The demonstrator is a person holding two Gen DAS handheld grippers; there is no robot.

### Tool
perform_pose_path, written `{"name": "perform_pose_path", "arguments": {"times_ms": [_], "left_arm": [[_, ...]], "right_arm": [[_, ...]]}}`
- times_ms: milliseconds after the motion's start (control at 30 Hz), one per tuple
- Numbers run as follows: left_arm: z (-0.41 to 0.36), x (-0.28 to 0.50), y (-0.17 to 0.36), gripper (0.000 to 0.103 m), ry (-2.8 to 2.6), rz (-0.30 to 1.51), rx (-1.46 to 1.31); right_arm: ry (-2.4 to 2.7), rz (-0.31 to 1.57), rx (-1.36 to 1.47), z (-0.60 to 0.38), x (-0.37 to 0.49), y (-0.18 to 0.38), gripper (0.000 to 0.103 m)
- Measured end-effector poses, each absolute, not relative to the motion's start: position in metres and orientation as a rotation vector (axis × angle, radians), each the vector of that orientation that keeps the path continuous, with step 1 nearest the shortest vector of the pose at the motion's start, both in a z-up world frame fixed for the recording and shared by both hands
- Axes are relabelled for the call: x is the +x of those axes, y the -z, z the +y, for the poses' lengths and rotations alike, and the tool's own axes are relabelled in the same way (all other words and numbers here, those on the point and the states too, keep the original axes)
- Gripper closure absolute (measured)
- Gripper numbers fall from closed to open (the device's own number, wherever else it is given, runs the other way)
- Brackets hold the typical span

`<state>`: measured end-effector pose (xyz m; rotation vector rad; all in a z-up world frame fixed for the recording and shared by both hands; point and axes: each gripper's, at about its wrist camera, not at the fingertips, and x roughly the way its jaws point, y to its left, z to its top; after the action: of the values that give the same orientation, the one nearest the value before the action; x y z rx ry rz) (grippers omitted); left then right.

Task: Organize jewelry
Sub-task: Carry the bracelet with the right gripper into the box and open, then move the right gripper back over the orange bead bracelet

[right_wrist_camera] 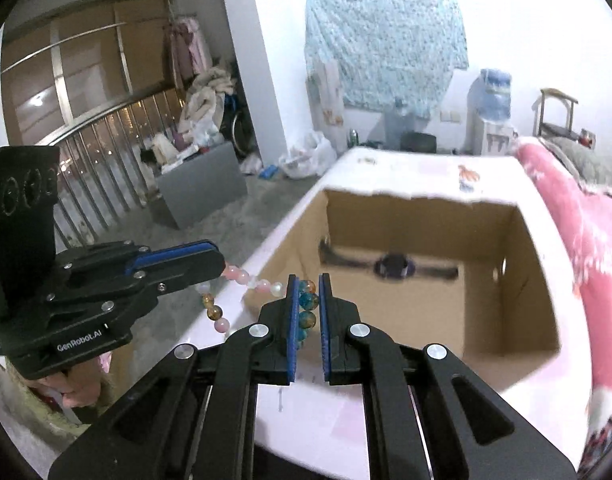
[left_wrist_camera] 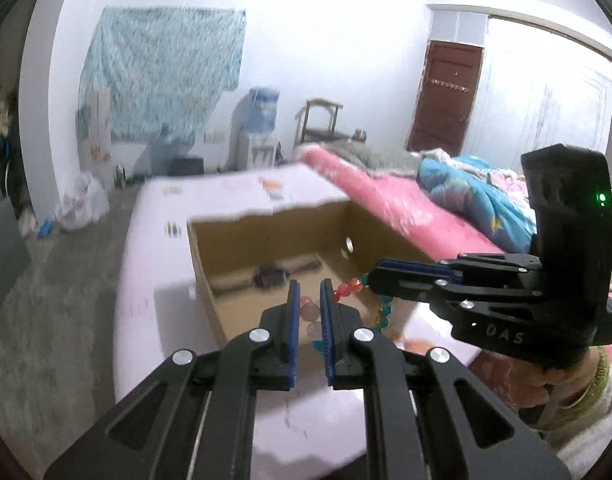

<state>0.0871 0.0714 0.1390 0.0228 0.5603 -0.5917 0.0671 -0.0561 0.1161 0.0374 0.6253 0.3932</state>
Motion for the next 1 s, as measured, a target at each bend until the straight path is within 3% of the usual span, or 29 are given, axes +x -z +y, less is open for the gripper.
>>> {"name": "perform_pose_path", "arguments": {"times_ms": [300, 500, 600, 767, 1000], "left_arm": [[0.049, 0.194, -0.088, 0.093, 0.515, 0.753, 0.061], [0.055, 0.200, -0.069, 0.092, 0.468, 0.813, 0.064], [0.065, 0.186, -0.079, 0.077, 0.460, 0.780, 0.050], [0.087, 0.154, -0.092, 0.041, 0.427, 0.732, 0.032], [0.110, 0.111, -0.083, 0.018, 0.400, 0.753, 0.001]], "right_arm": [[-0.389, 0.889, 0.162, -0.073, 0.160, -0.071, 0.094], [-0.375, 0.974, 0.215, -0.083, 0.168, -0.049, 0.079], [-0.373, 0.941, 0.235, -0.093, 0.153, -0.056, 0.068], [-0.374, 0.854, 0.263, -0.109, 0.120, -0.072, 0.045], [-0.413, 0.747, 0.216, -0.104, 0.070, -0.088, 0.026]]}}
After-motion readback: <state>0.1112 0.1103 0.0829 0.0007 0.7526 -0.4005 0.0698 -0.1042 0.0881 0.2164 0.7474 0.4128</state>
